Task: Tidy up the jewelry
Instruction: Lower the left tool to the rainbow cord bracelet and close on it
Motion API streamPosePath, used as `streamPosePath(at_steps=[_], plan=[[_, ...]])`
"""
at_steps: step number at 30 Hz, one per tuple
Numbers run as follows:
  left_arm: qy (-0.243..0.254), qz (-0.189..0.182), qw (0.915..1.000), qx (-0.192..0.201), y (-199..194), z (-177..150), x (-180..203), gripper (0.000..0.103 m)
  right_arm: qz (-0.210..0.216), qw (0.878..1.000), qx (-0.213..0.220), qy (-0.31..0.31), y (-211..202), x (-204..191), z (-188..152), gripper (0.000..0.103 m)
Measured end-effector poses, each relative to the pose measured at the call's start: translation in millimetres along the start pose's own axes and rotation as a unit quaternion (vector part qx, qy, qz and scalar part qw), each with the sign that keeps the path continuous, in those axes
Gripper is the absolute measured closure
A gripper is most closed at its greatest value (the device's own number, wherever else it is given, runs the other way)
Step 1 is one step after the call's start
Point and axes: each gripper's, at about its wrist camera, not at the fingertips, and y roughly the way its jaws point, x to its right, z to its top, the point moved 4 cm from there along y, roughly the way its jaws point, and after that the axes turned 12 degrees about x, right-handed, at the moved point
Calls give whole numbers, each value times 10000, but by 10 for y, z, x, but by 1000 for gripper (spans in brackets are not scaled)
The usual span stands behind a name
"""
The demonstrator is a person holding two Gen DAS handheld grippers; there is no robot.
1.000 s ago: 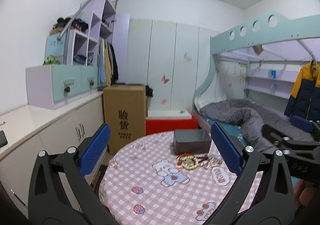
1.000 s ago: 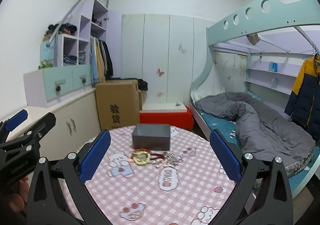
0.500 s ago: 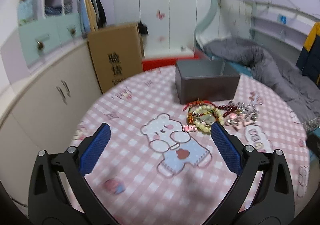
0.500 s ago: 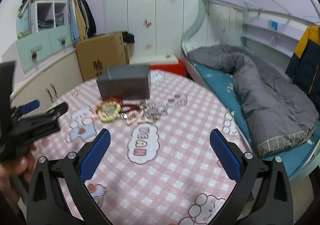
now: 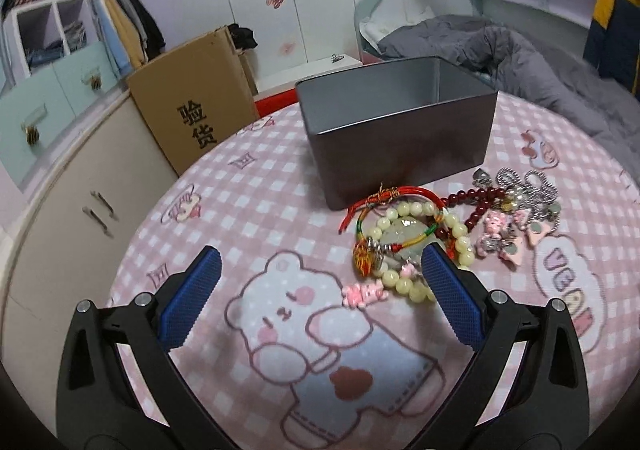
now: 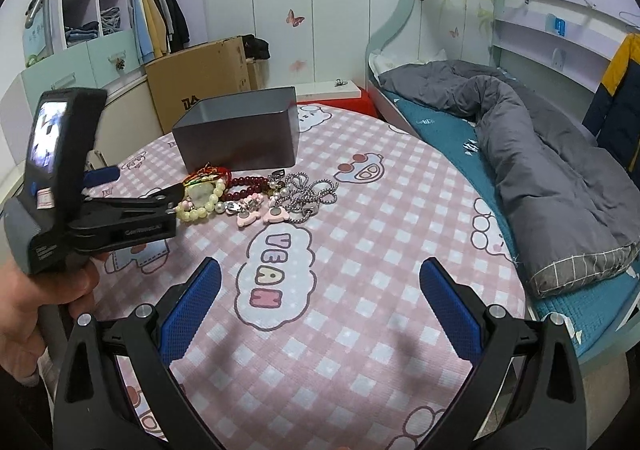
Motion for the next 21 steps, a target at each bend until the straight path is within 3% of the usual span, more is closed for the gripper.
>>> streamPosePath(at_steps=[5,7,9,12,16,21], plan=[[332,-140,9993,-94,186,69,70,5,5,10000,26,-29,-23,-18,22,7],[343,-303,9989,-73,233,111,77,15,0,10000,39,-46,-31,-26,37,7],[158,-629,9978,-166,291,122,61,65,3,10000,40,-65,-29,-41,44,7],[-408,-1158,9922,-195,308,127,-56,94,68,9999,41,-97,-21,-80,57,7],[-837,-1226,9889,100,148,116,-279,95,308,9994,66,-112,19,-173,113,7],[-1163,-1036,9876,195,-47,-63,-585,95,1056,9943,-146,-92,284,-464,203,9]])
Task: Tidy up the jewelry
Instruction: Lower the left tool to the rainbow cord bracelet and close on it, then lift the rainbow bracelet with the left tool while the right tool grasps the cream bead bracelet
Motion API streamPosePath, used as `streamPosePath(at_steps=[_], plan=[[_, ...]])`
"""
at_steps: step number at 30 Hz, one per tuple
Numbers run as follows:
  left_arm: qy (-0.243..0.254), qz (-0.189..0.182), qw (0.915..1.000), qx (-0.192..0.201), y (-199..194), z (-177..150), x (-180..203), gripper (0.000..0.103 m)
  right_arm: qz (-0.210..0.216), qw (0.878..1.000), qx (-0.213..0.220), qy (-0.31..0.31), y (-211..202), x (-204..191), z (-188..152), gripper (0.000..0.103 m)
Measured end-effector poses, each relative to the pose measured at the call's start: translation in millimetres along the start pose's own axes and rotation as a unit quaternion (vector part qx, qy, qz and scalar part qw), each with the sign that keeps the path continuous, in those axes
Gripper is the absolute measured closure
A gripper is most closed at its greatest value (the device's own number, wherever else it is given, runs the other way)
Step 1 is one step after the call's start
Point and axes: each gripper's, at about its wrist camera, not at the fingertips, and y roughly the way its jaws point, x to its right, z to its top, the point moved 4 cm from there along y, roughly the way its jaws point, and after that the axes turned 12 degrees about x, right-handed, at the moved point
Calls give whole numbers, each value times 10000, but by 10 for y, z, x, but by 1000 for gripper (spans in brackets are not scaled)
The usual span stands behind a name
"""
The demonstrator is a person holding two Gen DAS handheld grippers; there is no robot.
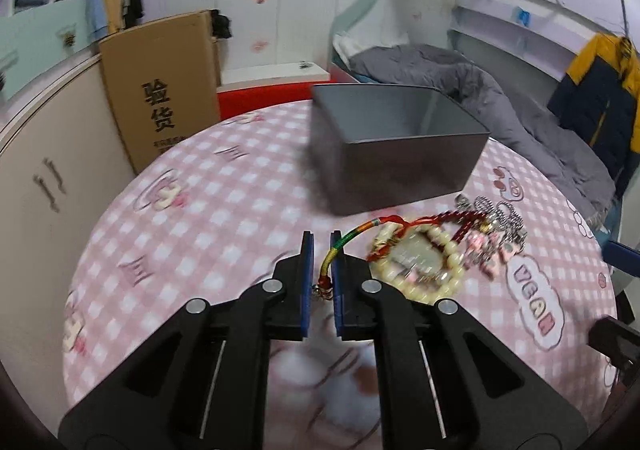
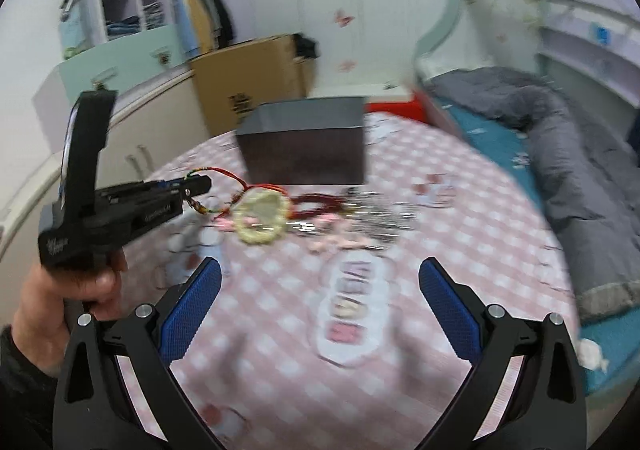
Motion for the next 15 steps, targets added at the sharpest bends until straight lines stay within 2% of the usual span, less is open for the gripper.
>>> streamPosePath(at_steps=[5,9,11,13,14,15], plan=[[-132,268,9994,180,-288,-103,-217,95,468,9971,-556,227,501,-180,-28,49],[-148,338,9991,210,-442,-187,-281,95,518,9946,-778,457,810,-240,-32,59],[-195,352,9989,236,-487,-201,-306,95,462,9937,-860,550,907,-251,-40,75],[-239,363,9987,257,-520,-215,-325,95,400,9944,-801,562,945,-252,-24,80],[-254,356,9987,252,-532,-228,-332,95,455,9944,-770,561,923,-254,-11,94],[-261,351,9987,245,-539,-234,-333,95,458,9947,-753,537,905,-255,2,95]])
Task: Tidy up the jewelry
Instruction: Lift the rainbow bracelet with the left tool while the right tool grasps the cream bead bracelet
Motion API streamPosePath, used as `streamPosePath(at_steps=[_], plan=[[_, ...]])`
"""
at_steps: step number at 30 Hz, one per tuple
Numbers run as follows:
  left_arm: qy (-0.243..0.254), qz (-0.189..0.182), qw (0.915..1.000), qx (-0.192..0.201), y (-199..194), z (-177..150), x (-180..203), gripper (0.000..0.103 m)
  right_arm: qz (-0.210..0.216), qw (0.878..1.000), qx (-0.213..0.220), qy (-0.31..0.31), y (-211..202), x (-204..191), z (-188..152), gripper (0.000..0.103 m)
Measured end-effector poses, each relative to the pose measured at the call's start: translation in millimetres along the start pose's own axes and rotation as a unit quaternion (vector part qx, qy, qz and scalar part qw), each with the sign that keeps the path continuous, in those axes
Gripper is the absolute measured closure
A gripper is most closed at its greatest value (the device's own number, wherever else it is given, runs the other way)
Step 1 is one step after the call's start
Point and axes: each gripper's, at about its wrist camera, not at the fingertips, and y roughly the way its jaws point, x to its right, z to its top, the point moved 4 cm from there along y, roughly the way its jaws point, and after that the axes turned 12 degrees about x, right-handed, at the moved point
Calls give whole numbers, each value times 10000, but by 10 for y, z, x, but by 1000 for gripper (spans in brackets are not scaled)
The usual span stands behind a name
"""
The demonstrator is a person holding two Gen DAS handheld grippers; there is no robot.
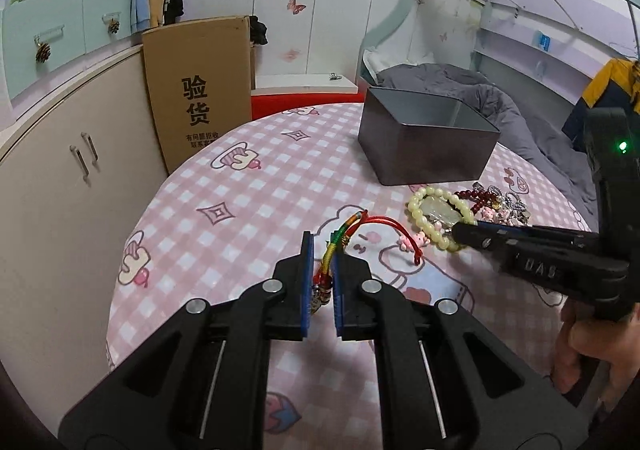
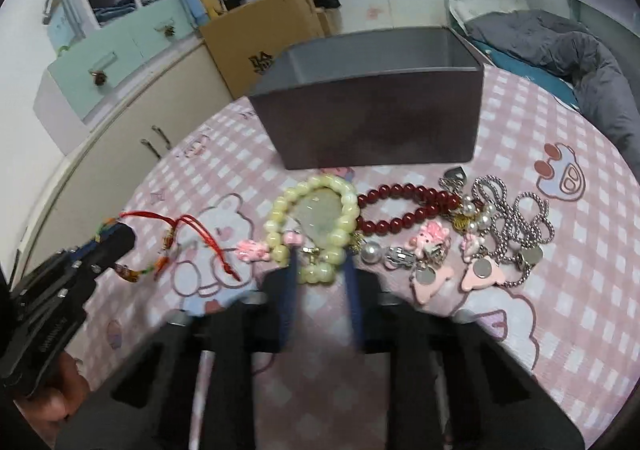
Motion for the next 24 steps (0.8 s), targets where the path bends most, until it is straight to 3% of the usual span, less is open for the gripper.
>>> streamPosePath(at_steps=[7,11,19,24], plan=[[-94,22,9999,32,-59,-30,-19,95,137,9989,357,-286,-366,7,-9,95],[-98,-20,9999,91,-127,3,26,95,276,9962,625,-544,-649,-70,149,95],[24,-166,9990,421,-306,359,146,95,682,9910,974,-618,-1036,-70,510,95],[21,-468,9975,533,-322,597,254,95,731,9877,1164,-746,-1115,-104,726,95]])
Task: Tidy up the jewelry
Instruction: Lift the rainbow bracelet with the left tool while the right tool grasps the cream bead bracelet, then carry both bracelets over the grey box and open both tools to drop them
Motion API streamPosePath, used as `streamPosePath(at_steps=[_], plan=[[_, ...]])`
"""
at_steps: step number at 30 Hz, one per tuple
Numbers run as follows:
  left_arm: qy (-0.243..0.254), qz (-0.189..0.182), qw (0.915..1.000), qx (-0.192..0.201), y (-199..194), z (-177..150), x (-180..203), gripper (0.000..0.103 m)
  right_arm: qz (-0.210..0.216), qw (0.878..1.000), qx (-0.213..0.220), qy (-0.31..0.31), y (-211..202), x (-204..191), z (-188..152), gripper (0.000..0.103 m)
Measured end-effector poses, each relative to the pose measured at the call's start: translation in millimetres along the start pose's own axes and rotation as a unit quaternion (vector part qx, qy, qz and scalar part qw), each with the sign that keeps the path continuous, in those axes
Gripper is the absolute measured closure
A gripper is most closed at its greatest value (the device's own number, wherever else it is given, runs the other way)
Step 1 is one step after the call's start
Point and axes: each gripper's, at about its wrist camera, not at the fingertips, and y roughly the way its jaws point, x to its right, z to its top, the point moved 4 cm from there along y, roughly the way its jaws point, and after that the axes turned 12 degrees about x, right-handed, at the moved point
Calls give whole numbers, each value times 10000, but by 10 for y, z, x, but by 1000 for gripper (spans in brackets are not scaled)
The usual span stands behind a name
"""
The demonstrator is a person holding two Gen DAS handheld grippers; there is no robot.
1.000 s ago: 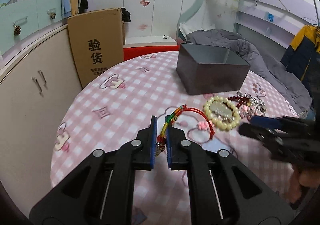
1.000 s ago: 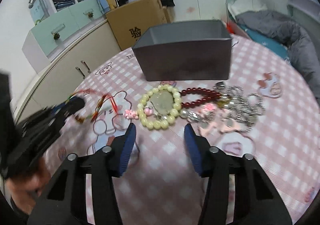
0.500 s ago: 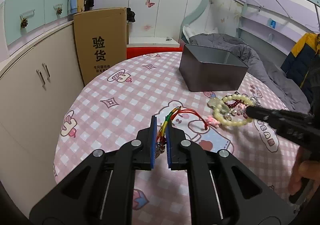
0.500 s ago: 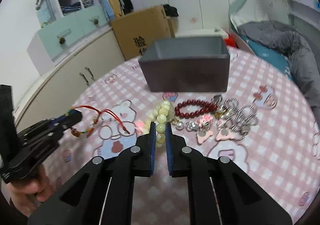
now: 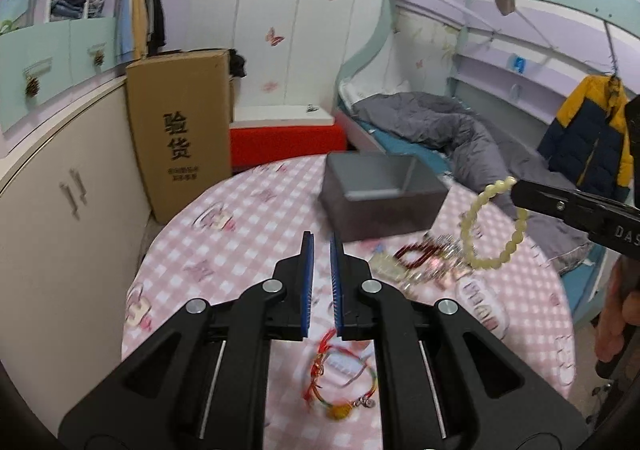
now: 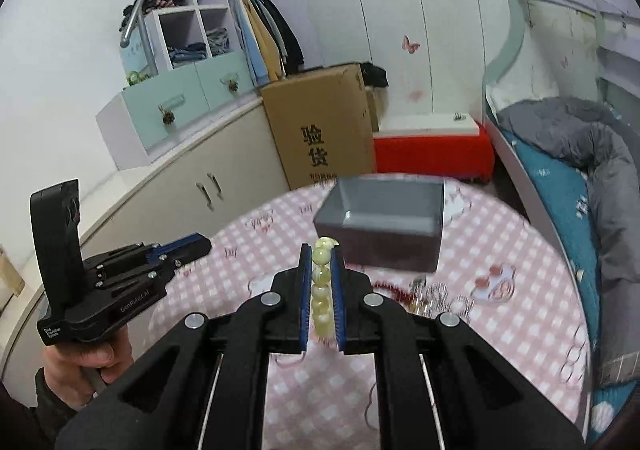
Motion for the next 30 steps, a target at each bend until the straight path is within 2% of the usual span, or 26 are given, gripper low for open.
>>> streamPosePath(at_steps=[4,6,8,10,11,13,14,15,18,22,23,24,25,26,28,29,30], plan=[[30,-226,9996,136,87,311,69,95,10,9998,159,-103,59,24,299,95],[47,-227,9995,191,108,424,54,95,36,9997,218,-94,62,36,378,95],[126,-204,9995,204,87,452,40,94,63,9995,267,-138,50,20,415,95],[221,-191,9995,111,37,346,14,94,120,9995,244,-169,44,-5,374,95],[263,-169,9995,27,37,279,5,89,142,9995,202,-171,52,-10,323,95],[461,-81,9986,-232,14,27,4,37,208,9997,97,-83,77,-3,199,95],[645,157,9974,-276,-27,-158,11,6,221,9997,54,-49,89,3,143,95],[751,229,9966,-248,-59,-269,28,6,222,9997,13,-25,98,10,101,95],[1071,37,9920,-674,-85,-662,196,6,230,9996,-119,94,133,37,-42,95],[1467,164,9832,-1077,22,-1006,348,6,233,9993,-213,201,135,43,-133,95],[1500,296,9800,-1273,111,-1083,336,10,226,9993,-227,217,127,41,-147,95],[1440,300,9790,-1411,162,-1090,307,28,218,9992,-236,217,118,45,-159,95],[1319,216,9808,-1420,166,-1078,283,39,207,9993,-240,221,106,48,-162,95],[1009,-11,9833,-1518,205,-1073,243,59,198,9993,-235,231,99,49,-149,95],[916,-122,9842,-1512,207,-1045,225,76,190,9993,-199,255,74,69,-118,95],[908,-152,9843,-1509,202,-1038,229,90,187,9993,-182,256,64,74,-105,95],[790,-277,9848,-1521,191,-1020,210,98,186,9994,-163,254,52,77,-84,95]])
